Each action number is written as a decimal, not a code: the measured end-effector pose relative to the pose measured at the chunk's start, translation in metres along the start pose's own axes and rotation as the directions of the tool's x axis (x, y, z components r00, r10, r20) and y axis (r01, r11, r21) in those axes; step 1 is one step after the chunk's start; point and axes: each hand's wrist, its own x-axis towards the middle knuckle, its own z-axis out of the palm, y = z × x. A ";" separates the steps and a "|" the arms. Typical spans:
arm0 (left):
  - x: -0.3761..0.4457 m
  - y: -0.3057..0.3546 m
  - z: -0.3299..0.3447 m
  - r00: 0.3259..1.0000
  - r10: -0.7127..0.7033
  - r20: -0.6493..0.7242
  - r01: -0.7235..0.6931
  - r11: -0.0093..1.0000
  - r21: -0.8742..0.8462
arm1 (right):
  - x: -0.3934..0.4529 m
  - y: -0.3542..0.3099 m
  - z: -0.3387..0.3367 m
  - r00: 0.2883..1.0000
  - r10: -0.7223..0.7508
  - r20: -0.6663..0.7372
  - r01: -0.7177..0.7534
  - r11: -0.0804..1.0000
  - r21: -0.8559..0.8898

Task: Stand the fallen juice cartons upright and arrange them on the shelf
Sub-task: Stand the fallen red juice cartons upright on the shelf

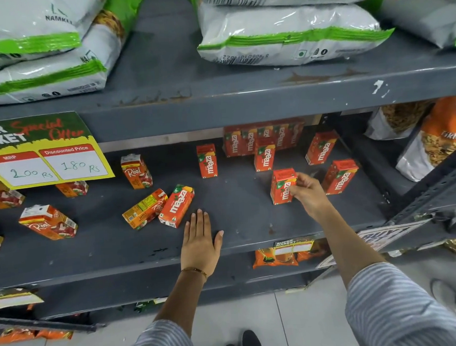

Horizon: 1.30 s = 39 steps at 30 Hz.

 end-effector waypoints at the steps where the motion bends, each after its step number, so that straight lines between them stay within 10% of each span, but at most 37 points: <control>1: 0.000 0.000 0.000 1.000 0.002 -0.001 -0.002 1.000 -0.006 | 0.000 0.001 0.001 1.000 -0.002 -0.001 0.002 1.000 0.004; 10: 0.000 0.002 -0.004 0.999 -0.012 0.044 0.014 0.999 -0.042 | -0.002 0.008 0.003 0.999 0.039 -0.019 -0.038 0.998 0.045; 23: -0.056 -0.039 -0.022 0.988 0.095 0.121 -0.091 0.995 -0.040 | -0.060 0.021 0.074 0.812 0.116 -0.572 -0.129 0.991 0.017; 39: -0.068 -0.156 -0.041 0.993 -0.114 0.007 0.115 0.992 -0.061 | -0.075 -0.025 0.264 0.977 0.177 -0.115 -0.210 0.877 -0.433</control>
